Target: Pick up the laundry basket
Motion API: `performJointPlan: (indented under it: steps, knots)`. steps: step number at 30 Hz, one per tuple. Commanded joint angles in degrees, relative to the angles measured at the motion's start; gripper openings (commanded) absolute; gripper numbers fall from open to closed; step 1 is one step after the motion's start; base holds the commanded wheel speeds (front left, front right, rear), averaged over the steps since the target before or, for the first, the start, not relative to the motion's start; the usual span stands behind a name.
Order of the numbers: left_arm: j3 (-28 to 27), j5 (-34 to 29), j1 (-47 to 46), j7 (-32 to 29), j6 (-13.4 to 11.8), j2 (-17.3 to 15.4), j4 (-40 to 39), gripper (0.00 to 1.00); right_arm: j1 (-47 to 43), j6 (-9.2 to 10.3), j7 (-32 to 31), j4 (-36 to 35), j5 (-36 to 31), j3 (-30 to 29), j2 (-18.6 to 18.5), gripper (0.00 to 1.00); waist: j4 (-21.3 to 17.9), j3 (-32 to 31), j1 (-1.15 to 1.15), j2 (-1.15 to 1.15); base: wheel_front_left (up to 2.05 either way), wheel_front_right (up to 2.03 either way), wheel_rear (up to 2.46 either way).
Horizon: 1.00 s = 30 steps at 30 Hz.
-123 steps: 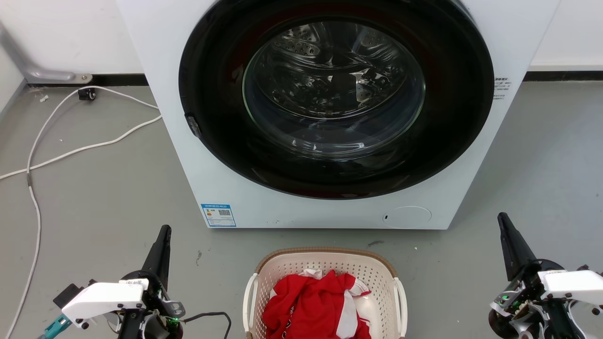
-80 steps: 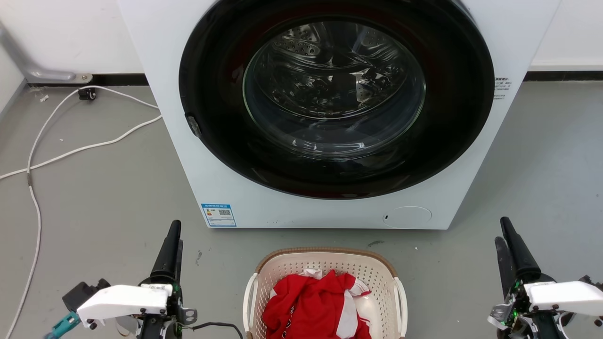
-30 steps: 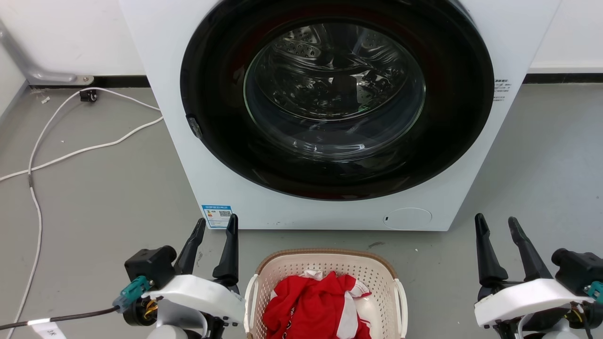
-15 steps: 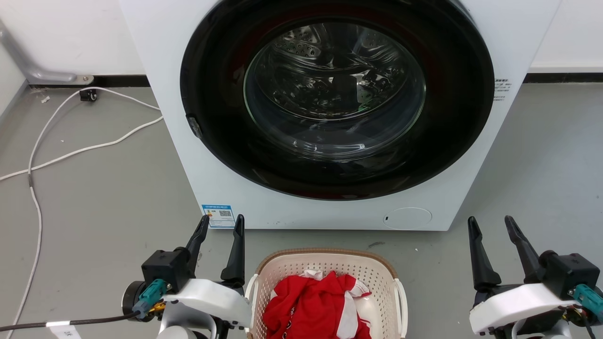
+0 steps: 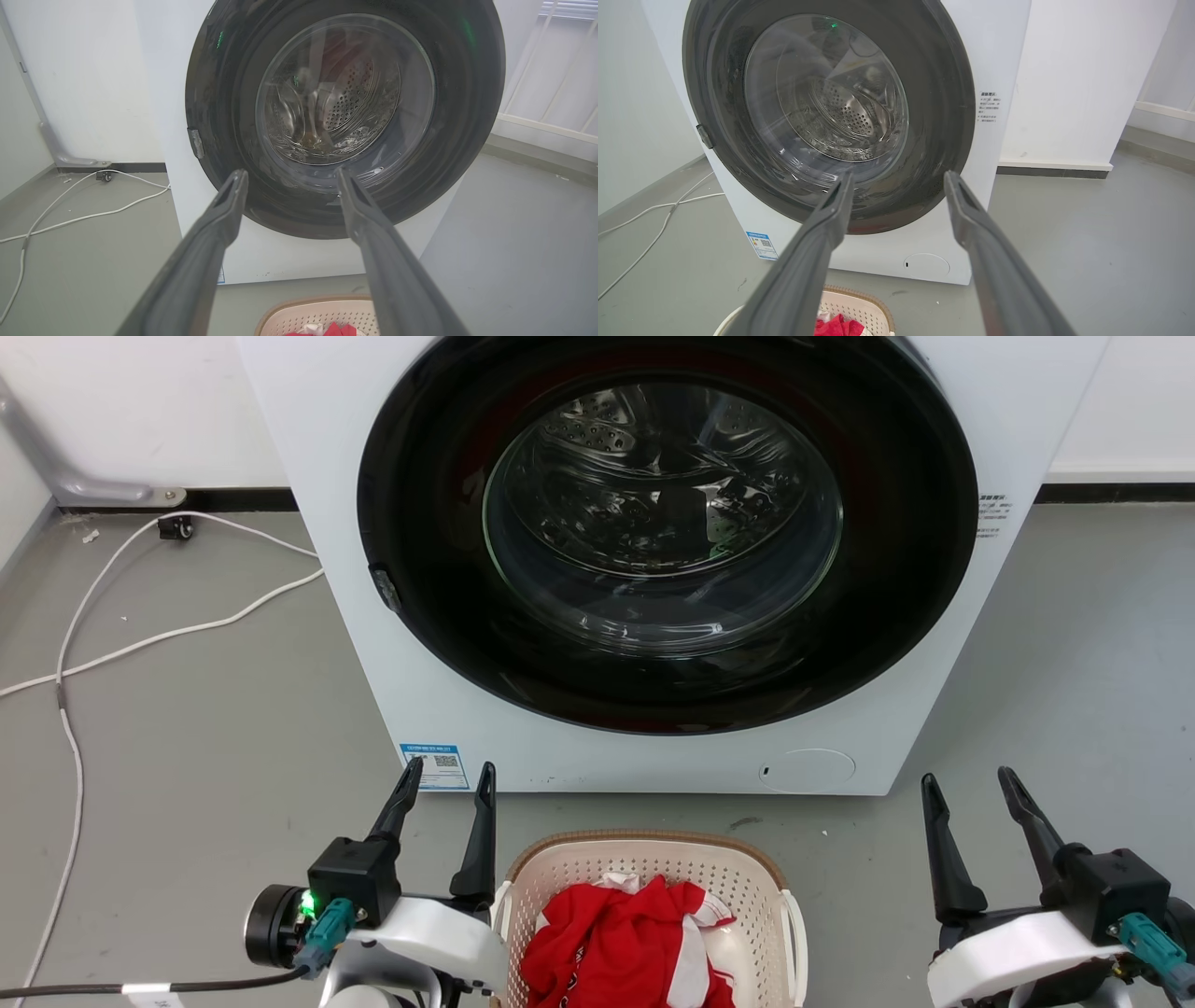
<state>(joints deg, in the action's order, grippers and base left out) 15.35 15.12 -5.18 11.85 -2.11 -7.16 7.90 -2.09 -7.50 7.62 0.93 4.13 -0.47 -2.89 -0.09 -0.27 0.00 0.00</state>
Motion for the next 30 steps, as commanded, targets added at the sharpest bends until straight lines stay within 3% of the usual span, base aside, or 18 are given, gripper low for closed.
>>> performJointPlan:
  steps: [1,30]
  knots:
    - [0.16,-1.13,-0.17,0.59,-0.02,-0.05,-0.34,1.00,-0.19,0.02,0.55,-0.68,-1.12,0.03,0.00,1.00,0.01,0.02,0.00,0.00,0.00,0.00,0.00]
    - [-2.41,-9.98,1.35,3.44,3.70,3.27,1.99,1.00,-1.00,0.02,3.09,-0.08,-7.20,-0.27,0.02,1.00,0.31,-0.01,0.00,0.00,0.00,0.00,0.00]
